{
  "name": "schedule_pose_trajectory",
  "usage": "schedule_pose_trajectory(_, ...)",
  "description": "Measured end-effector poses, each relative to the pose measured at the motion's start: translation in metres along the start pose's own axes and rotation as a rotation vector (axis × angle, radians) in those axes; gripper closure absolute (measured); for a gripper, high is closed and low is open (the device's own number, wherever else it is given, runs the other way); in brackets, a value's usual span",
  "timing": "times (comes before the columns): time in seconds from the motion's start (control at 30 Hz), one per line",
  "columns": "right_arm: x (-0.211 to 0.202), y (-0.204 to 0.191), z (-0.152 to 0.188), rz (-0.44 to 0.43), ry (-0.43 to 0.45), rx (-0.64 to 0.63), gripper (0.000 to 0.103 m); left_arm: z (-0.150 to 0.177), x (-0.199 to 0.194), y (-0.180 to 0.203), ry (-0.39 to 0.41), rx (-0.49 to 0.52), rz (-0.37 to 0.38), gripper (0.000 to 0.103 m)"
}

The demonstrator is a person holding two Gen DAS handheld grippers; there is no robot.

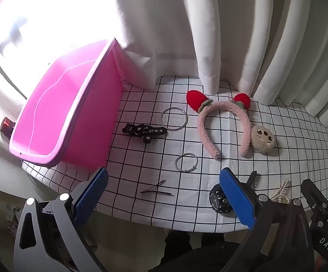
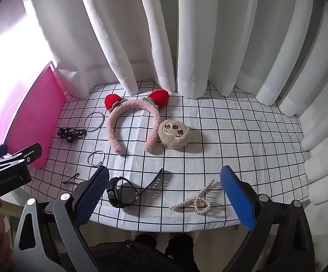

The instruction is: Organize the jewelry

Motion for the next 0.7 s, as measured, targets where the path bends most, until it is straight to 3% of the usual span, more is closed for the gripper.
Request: schedule_pose_trajectory(0.7, -0.0005, 0.0009, -0.0014, 0.002, 0.011, -0.002, 0.009, -0.0050, -0.0009, 0.0012, 0.007, 0.000, -0.001, 0.006)
Point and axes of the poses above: each gripper's, at about its wrist camera, not at the fingertips, and x roughly the way its jaws point, y to its right, z to its underside, the point moved 3 cm from there along x, roughly the way its jaws point, and after that the axes turned 8 degrees about y, right-handed, at the moved point
